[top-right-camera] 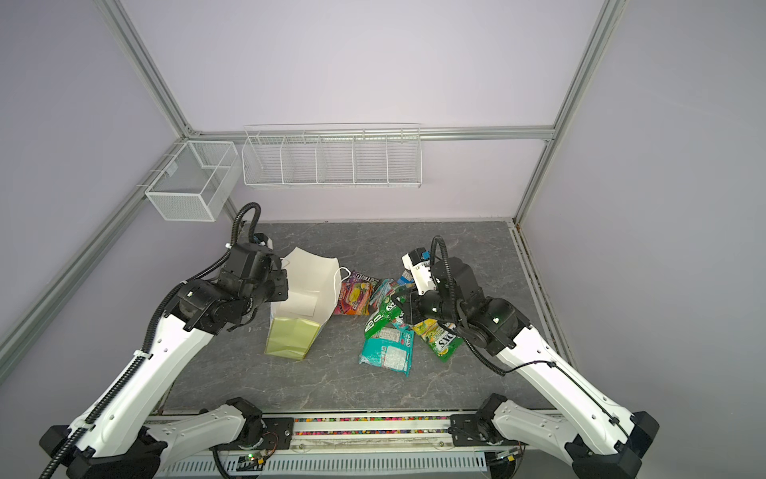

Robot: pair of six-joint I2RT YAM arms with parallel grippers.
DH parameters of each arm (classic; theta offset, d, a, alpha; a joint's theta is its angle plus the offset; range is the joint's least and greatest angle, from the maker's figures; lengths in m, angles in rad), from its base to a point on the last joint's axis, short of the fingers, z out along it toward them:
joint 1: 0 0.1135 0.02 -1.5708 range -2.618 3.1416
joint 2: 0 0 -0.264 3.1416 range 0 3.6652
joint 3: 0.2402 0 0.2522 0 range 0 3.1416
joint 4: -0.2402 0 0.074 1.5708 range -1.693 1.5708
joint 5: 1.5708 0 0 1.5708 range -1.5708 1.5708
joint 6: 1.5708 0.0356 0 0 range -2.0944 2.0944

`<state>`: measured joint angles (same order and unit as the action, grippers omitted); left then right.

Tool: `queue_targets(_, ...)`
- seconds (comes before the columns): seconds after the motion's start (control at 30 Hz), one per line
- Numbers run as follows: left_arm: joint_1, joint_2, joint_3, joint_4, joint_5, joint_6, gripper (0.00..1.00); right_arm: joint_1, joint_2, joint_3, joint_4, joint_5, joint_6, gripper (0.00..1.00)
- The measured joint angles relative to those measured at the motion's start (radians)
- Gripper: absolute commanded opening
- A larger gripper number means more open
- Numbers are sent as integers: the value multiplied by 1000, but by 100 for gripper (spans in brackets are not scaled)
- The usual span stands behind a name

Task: Place the snacks into the paper bag
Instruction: Pick up the snack at the center of the table, then place the snack in the paper bag.

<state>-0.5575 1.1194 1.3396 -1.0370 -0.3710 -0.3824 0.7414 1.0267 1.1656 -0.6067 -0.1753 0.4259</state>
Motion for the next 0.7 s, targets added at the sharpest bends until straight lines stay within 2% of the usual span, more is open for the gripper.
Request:
queue_targets(0.37,-1,0,-4,1,-3,-3,0,0,0,152,-85,-1,-87,7)
queue_targets(0.7,-5,-3,-15,10,-3,-3,0,0,-5,220,-93,-22,-113,7)
